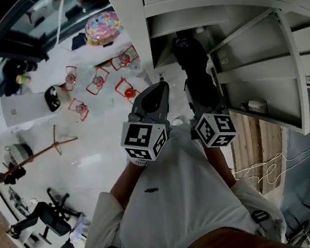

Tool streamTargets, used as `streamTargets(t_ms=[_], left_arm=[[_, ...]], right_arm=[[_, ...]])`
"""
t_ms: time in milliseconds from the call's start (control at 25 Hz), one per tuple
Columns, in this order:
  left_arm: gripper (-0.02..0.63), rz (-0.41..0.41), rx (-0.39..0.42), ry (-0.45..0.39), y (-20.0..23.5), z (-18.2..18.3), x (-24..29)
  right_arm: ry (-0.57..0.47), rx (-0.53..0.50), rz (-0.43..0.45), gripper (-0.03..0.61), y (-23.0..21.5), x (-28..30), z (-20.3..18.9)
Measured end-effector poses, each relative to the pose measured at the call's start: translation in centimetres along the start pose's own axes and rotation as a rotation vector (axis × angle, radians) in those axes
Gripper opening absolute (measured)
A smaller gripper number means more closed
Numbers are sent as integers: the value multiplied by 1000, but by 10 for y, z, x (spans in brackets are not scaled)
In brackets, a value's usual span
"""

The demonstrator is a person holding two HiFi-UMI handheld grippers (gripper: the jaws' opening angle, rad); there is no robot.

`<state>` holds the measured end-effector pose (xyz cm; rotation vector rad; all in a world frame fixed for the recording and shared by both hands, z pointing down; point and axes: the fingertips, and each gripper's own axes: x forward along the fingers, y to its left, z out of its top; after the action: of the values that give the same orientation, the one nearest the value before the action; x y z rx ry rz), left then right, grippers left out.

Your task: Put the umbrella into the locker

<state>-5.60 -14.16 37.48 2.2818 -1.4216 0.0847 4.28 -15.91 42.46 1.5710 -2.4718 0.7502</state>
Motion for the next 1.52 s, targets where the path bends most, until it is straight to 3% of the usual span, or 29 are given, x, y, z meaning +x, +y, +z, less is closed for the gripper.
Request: streamTargets(t_ms=[520, 880, 1520], left_arm=[[12, -151, 50, 59, 15, -6, 5], [12, -180, 55, 66, 12, -3, 16], [12, -160, 62, 74, 16, -12, 23]], right_arm=[[-51, 29, -64, 246, 17, 9, -8], [-48, 4, -52, 247, 12, 26, -5], [-42, -70, -33, 247, -15, 79, -3]])
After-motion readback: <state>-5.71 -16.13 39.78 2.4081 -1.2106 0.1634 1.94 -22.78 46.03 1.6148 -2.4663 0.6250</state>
